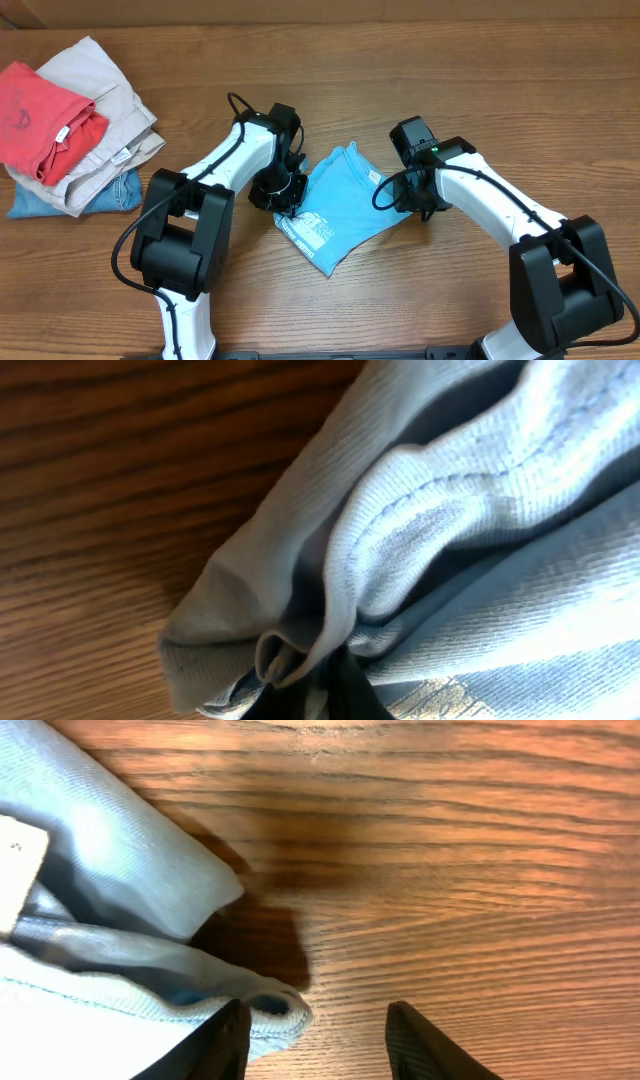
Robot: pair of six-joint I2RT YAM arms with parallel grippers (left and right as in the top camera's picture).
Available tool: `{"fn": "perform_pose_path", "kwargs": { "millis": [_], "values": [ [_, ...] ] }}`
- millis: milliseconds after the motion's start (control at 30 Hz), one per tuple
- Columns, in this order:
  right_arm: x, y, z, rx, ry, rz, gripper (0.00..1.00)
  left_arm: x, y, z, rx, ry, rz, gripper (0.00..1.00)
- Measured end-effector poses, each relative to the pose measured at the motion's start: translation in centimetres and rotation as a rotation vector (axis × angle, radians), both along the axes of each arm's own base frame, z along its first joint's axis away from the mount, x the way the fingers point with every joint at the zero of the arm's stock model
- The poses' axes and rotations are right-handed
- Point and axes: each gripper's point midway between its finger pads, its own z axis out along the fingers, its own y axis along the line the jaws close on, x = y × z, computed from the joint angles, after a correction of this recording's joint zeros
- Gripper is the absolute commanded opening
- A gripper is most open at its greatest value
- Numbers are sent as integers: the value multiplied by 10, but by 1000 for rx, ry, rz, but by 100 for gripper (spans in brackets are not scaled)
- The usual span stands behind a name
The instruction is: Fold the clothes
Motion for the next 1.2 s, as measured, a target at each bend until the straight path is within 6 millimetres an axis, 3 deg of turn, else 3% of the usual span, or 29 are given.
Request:
{"fn": "perform_pose_path", "kwargs": {
  "millis": [133, 167, 200, 267, 367, 467, 533, 700, 900, 933, 1033, 1067, 1200],
  "values": [
    [-2, -1, 0, -2, 7, 0, 47, 3, -3, 3, -12, -12, 2, 27],
    [-2, -1, 0, -3, 7, -1, 47, 6, -4, 5, -16, -23, 2, 34],
    [-1, -1, 0, -2, 7, 0, 47, 11, -5, 7, -23, -42, 2, 48],
    [-1, -1, 0, -3, 6, -2, 47, 33, -14, 19, -59, -135, -3, 61],
    [-1, -2, 0, -2, 5, -5, 47, 71, -28, 50, -127, -314, -12, 65],
    [-1, -3, 0, -2, 5, -7, 47, 97, -41, 78, -191, -449, -32, 63],
    [-1, -3, 0, -2, 7, -8, 47, 103, -48, 84, -227, -486, -57, 61],
    [-1, -3, 0, -3, 8, -8, 47, 95, -67, 77, -283, -468, -150, 54],
    [-3, -4, 0, -5, 15, -11, 47, 75, -86, 54, -301, -397, -241, 47],
    [-3, -4, 0, -5, 17, -11, 47, 73, -88, 51, -301, -386, -248, 43],
    [-4, -4, 0, -6, 18, -11, 47, 68, -89, 42, -298, -362, -269, 14],
    [-4, -4, 0, -6, 18, -11, 47, 67, -89, 39, -296, -350, -266, 9],
    [-5, -4, 0, -8, 23, -11, 47, 57, -85, 40, -295, -310, -286, 4]
  ]
}}
